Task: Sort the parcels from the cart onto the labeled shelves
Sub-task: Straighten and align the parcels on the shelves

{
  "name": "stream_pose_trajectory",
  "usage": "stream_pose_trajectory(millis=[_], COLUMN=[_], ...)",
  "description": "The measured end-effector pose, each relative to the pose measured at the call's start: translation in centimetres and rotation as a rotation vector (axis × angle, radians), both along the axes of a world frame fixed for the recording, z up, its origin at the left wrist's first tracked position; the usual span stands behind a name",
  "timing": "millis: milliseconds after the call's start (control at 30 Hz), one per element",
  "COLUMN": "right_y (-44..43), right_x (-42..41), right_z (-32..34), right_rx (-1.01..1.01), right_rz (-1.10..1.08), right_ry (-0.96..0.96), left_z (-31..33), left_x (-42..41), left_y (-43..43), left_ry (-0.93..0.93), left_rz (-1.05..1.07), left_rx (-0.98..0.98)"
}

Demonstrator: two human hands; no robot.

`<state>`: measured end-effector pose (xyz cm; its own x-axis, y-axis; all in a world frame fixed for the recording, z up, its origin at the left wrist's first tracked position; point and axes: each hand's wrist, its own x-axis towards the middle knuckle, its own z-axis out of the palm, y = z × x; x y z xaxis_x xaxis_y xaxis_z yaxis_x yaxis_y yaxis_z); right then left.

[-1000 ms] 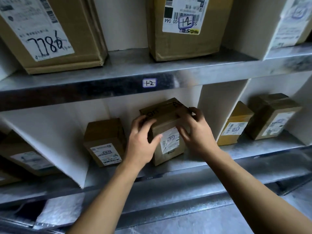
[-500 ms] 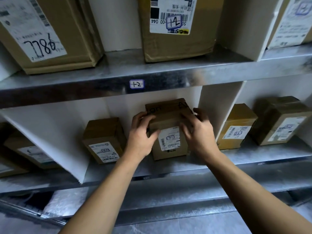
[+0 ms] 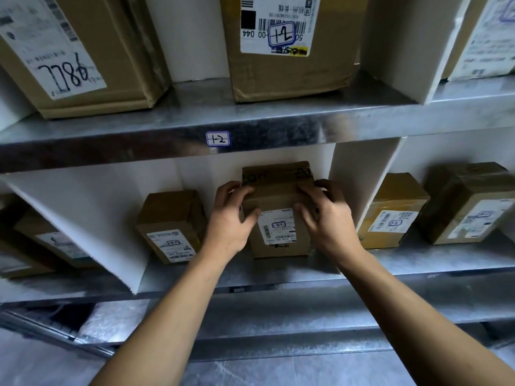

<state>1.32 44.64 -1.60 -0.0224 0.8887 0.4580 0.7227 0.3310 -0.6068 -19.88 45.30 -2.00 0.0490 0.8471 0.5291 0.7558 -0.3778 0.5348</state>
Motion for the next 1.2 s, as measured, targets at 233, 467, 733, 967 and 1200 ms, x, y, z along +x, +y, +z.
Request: stream_pose_trajectory(millis=[233, 467, 733, 967, 1200], right_y=[-1.6, -5.4, -13.1, -17.1, -15.7], right_x=[0.3, 1.1, 5.1, 12.1, 18.7], right_z=[0.1, -0.6, -1.7, -2.2, -1.9], right_rx=[0.126, 0.174, -0.022, -0.134, -0.111], right_rz=[-0.045, -0.028, -0.159, -0.267, -0.295], right_ry=[-0.171, -0.284, -0.452, -0.463, -0.360], left_z=[1.0, 1.5, 0.3, 0.0, 0.2], left_x=[0.0, 0.4, 4.0, 11.2, 19.2], left_y=[-3.0, -6.2, -11.2, -14.0, -12.3], left_ry=[0.017, 0.146, 0.317, 0.369, 0.332], left_rz=[0.018, 0.016, -0.100, -0.223, -0.345], left_rx=[-0.061, 0.031, -0.108, -0.095, -0.093])
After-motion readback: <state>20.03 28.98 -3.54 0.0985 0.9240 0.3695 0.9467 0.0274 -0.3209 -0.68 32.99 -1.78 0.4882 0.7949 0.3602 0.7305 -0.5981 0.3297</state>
